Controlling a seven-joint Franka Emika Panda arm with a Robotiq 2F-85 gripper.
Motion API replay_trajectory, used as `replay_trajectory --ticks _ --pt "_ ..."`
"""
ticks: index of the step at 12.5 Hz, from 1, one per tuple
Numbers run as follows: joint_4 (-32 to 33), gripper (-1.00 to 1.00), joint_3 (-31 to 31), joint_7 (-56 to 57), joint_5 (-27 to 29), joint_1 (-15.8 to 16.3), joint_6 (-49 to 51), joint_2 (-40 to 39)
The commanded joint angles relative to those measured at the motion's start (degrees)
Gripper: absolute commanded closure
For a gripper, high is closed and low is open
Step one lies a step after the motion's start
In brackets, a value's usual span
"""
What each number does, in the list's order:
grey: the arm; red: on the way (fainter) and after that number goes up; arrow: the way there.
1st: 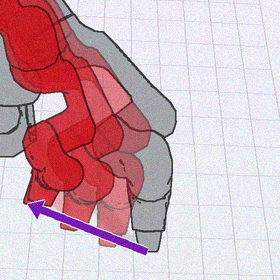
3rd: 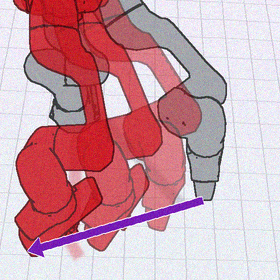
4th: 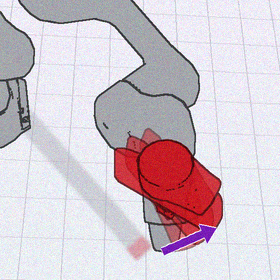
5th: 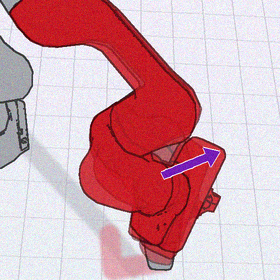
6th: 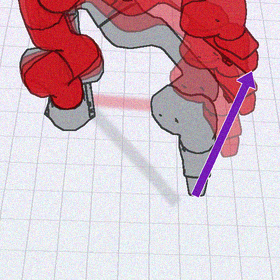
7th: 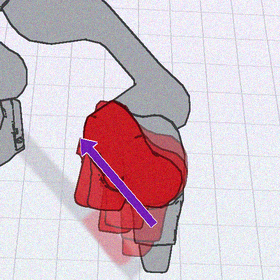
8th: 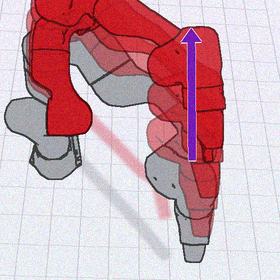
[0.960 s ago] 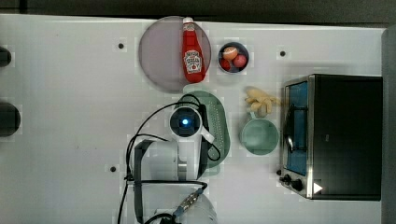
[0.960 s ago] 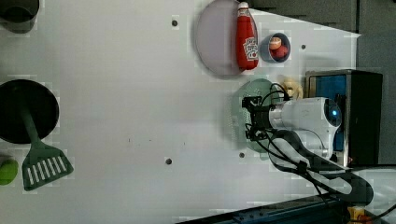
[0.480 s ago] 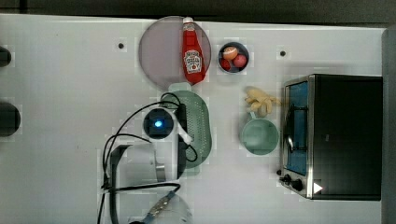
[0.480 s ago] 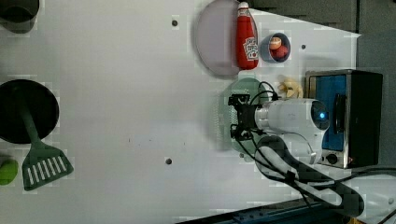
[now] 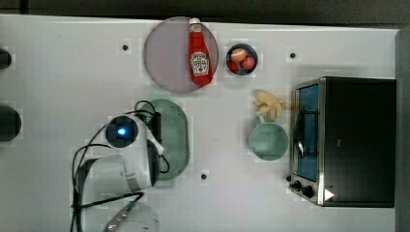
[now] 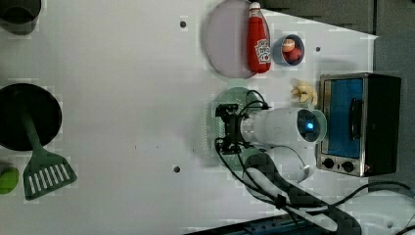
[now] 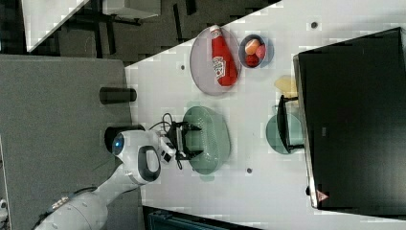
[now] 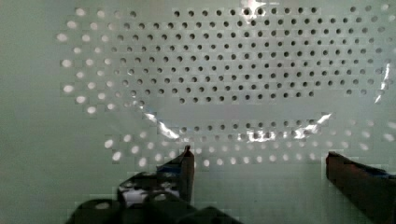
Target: Drag strainer right to left.
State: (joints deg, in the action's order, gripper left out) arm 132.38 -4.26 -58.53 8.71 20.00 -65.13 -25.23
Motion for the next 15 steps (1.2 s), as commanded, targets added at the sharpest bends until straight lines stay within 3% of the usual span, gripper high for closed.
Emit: replay_trajectory --ticks 1,15 --pt "-3.1 -1.0 -1.2 -5.8 -0.5 2.4 0.4 -1.3" --pt "-19.9 -1.0 -1.2 -13.9 4.5 11.9 5.9 -10.1"
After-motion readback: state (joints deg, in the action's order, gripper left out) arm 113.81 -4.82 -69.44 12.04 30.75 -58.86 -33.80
